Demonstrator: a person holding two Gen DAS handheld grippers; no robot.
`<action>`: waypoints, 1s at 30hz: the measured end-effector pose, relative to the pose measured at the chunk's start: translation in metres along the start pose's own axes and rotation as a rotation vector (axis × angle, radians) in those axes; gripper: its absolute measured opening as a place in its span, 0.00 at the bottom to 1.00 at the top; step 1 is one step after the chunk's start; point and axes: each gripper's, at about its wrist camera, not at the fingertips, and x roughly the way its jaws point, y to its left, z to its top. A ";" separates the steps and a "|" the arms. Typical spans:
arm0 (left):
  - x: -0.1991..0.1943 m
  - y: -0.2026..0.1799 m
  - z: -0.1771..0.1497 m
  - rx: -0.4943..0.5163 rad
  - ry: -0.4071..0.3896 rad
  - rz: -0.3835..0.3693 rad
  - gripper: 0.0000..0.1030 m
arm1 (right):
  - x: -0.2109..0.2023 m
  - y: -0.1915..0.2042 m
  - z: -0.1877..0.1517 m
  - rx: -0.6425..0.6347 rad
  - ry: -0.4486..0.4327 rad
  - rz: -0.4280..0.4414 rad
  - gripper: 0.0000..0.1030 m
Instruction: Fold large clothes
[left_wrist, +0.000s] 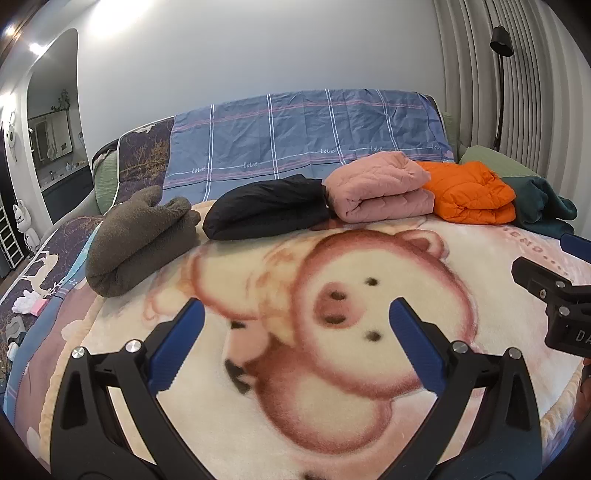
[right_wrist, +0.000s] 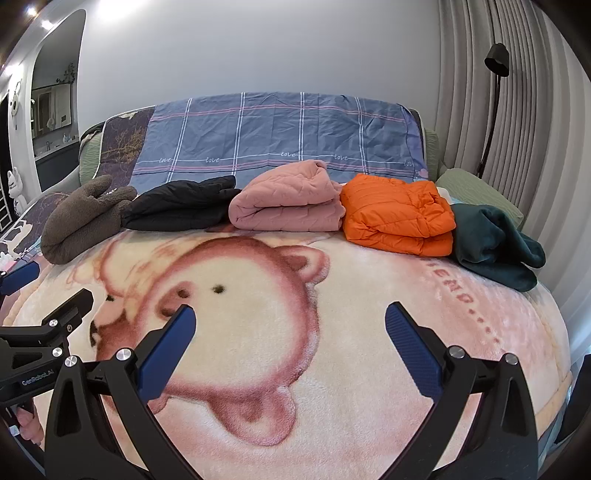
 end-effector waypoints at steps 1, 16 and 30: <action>0.000 0.000 0.000 0.000 -0.001 0.000 0.98 | 0.000 0.000 0.000 0.000 0.000 0.001 0.99; -0.002 -0.003 0.001 0.004 -0.002 -0.005 0.98 | 0.000 0.000 0.000 -0.001 -0.001 0.001 0.99; -0.005 -0.004 0.002 0.008 -0.012 0.000 0.98 | 0.000 -0.001 0.000 0.000 0.000 0.002 0.99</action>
